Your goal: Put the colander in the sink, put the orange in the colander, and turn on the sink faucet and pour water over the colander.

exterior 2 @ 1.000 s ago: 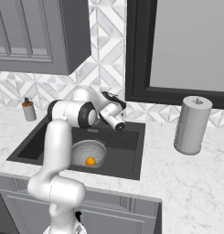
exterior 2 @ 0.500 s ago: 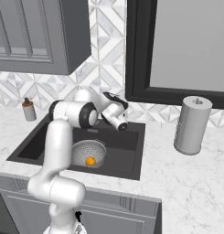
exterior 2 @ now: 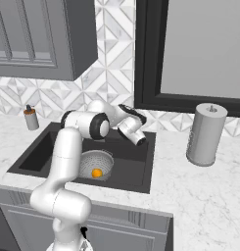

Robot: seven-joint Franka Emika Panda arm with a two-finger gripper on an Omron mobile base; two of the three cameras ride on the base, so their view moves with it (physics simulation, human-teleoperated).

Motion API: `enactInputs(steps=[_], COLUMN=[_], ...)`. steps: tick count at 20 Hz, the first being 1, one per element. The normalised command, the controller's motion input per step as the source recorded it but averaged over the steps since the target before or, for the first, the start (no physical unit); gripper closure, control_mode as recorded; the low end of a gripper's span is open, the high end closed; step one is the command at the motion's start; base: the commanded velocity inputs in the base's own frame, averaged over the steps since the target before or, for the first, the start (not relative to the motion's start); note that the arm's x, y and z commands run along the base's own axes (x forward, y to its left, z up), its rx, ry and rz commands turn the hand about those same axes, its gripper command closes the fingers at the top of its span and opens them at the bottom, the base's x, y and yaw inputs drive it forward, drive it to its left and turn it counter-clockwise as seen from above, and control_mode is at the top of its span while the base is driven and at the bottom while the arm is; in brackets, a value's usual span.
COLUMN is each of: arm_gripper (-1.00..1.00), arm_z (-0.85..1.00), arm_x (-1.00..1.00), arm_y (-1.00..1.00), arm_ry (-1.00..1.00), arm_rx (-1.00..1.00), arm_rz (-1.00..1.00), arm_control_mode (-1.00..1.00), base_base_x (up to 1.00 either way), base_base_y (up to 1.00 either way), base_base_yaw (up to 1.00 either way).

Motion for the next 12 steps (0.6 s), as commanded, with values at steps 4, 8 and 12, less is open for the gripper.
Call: enactInputs(steps=[4,8,12], arm_gripper=[1.0,1.0,1.0], arm_z=[-0.32,0.11,0.52], arm_x=[0.15,-0.01,-0.36], arm_y=[-0.6,-0.24,0.05], arm_ry=[0.0,0.01,0.02], arm_rx=[0.0,-0.01,-0.11], arm_rz=[-0.03,-0.06,-0.1], arm_control_mode=[-1.0,-1.0,-1.0], base_base_x=[0.0,0.0,0.0], base_base_y=[0.0,0.0,0.0], base_base_yaw=[0.0,0.0,0.0])
